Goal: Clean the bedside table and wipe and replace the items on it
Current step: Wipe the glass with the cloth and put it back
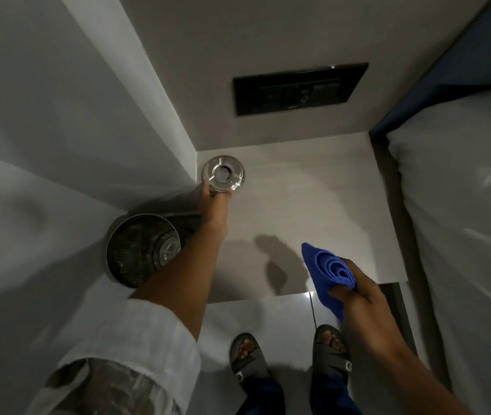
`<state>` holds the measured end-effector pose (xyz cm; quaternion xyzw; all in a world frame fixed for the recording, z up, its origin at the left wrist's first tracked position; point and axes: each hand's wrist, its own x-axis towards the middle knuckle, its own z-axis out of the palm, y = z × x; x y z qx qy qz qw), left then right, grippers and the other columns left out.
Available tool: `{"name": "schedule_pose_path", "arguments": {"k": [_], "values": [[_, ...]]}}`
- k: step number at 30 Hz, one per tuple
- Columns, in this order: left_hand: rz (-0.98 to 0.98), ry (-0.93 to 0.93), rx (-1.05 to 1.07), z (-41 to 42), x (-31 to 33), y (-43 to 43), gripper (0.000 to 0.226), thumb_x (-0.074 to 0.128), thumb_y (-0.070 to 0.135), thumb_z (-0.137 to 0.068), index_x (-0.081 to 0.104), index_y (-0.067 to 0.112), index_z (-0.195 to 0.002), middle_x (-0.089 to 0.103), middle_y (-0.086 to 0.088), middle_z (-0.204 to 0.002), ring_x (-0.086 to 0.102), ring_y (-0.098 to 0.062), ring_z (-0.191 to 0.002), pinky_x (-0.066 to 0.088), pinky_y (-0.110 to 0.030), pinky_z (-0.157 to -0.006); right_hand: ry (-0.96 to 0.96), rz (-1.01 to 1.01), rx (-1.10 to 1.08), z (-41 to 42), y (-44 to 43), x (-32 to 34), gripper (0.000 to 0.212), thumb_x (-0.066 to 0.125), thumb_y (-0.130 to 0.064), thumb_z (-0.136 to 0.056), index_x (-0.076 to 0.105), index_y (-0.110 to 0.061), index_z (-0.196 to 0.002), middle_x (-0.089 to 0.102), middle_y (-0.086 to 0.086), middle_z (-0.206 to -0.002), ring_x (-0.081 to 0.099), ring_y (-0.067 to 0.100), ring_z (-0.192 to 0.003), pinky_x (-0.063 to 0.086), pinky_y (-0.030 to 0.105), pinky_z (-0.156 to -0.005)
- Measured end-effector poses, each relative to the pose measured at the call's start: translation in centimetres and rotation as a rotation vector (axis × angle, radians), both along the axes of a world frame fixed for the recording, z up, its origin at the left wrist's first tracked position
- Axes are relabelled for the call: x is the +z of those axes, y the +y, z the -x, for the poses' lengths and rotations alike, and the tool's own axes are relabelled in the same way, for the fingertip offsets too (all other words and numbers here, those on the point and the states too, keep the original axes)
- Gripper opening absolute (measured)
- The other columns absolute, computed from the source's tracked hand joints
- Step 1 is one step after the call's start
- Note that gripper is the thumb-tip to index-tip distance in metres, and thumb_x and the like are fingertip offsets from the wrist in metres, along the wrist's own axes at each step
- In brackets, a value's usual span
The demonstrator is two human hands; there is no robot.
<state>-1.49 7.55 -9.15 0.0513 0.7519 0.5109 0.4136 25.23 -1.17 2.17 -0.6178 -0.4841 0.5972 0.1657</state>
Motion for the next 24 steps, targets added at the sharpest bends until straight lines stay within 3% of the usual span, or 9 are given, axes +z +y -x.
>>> {"name": "schedule_pose_path", "arguments": {"k": [4, 7, 9, 10, 12, 15, 17, 20, 24], "values": [[0.008, 0.084, -0.138, -2.3, 3.6, -2.1, 0.063, 0.066, -0.003, -0.084, 0.044, 0.008, -0.142, 0.055, -0.012, -0.136, 0.054, -0.021, -0.119, 0.044, -0.030, -0.101, 0.086, 0.069, -0.137, -1.0, 0.3, 0.6, 0.039, 0.052, 0.000, -0.090, 0.063, -0.033, -0.106, 0.067, 0.005, -0.108, 0.062, 0.027, -0.102, 0.051, 0.039, -0.083], [0.034, -0.112, -0.402, -7.7, 7.5, -5.7, 0.031, 0.064, 0.017, -0.091, 0.062, 0.023, -0.121, 0.064, -0.004, -0.129, 0.060, -0.014, -0.118, 0.048, -0.034, -0.099, 0.301, 0.229, -0.377, -2.4, 1.0, 2.0, 0.029, 0.061, -0.005, -0.085, 0.064, -0.027, -0.105, 0.072, 0.014, -0.106, 0.068, 0.034, -0.096, 0.054, 0.047, -0.083], [0.001, -0.220, -0.602, -11.3, 10.2, -8.0, 0.029, 0.066, 0.031, -0.090, 0.064, 0.030, -0.119, 0.069, 0.005, -0.116, 0.066, -0.001, -0.104, 0.054, -0.024, -0.085, 0.460, 0.285, -0.454, -3.7, 1.3, 2.9, 0.032, 0.066, -0.012, -0.083, 0.064, -0.020, -0.114, 0.074, 0.012, -0.109, 0.071, 0.031, -0.098, 0.055, 0.046, -0.084], [-0.031, -0.241, -0.649, -12.8, 11.1, -8.8, 0.036, 0.068, 0.032, -0.089, 0.062, 0.030, -0.124, 0.070, 0.005, -0.112, 0.067, 0.000, -0.099, 0.054, -0.020, -0.081, 0.496, 0.272, -0.449, -4.4, 1.4, 3.4, 0.034, 0.067, -0.014, -0.082, 0.064, -0.018, -0.116, 0.073, 0.012, -0.111, 0.070, 0.031, -0.100, 0.056, 0.045, -0.083], [-0.080, -0.261, -0.667, -15.6, 12.6, -9.3, 0.043, 0.071, 0.023, -0.087, 0.061, 0.028, -0.128, 0.070, -0.001, -0.116, 0.068, -0.008, -0.105, 0.055, -0.023, -0.089, 0.503, 0.240, -0.443, -6.2, 1.5, 4.4, 0.039, 0.071, -0.016, -0.080, 0.065, -0.018, -0.118, 0.072, 0.014, -0.113, 0.069, 0.034, -0.102, 0.057, 0.048, -0.085], [-0.140, -0.257, -0.731, -19.7, 14.4, -8.0, 0.039, 0.072, 0.010, -0.085, 0.066, 0.031, -0.117, 0.069, -0.002, -0.115, 0.066, -0.012, -0.105, 0.054, -0.020, -0.084, 0.443, 0.218, -0.500, -10.0, 1.8, 5.8, 0.038, 0.074, -0.015, -0.078, 0.066, -0.012, -0.115, 0.072, 0.021, -0.108, 0.066, 0.046, -0.099, 0.050, 0.058, -0.088], [-0.149, -0.180, -0.831, -22.8, 14.9, -6.8, 0.036, 0.072, 0.008, -0.085, 0.068, 0.037, -0.107, 0.070, 0.004, -0.107, 0.067, -0.009, -0.100, 0.053, -0.016, -0.077, 0.416, 0.204, -0.550, -12.4, 2.1, 6.7, 0.032, 0.069, -0.011, -0.079, 0.067, -0.010, -0.111, 0.073, 0.021, -0.103, 0.068, 0.046, -0.094, 0.054, 0.050, -0.077], [-0.138, 0.040, -0.988, -28.9, 16.0, -4.5, 0.031, 0.066, 0.009, -0.087, 0.069, 0.035, -0.102, 0.072, 0.003, -0.106, 0.070, -0.014, -0.098, 0.054, -0.023, -0.082, 0.325, 0.094, -0.731, -17.7, 2.4, 8.5, 0.032, 0.063, -0.005, -0.080, 0.064, -0.013, -0.111, 0.073, 0.014, -0.098, 0.071, 0.030, -0.078, 0.055, 0.035, -0.054], [-0.304, 0.452, -1.117, -36.8, 18.3, -1.2, 0.025, 0.060, 0.010, -0.089, 0.072, 0.021, -0.108, 0.074, 0.001, -0.109, 0.070, -0.012, -0.095, 0.054, -0.021, -0.083, 0.124, -0.109, -0.997, -24.1, 2.3, 10.1, 0.035, 0.055, -0.002, -0.080, 0.057, -0.033, -0.095, 0.061, 0.001, -0.089, 0.057, 0.023, -0.078, 0.044, 0.033, -0.059]]}}
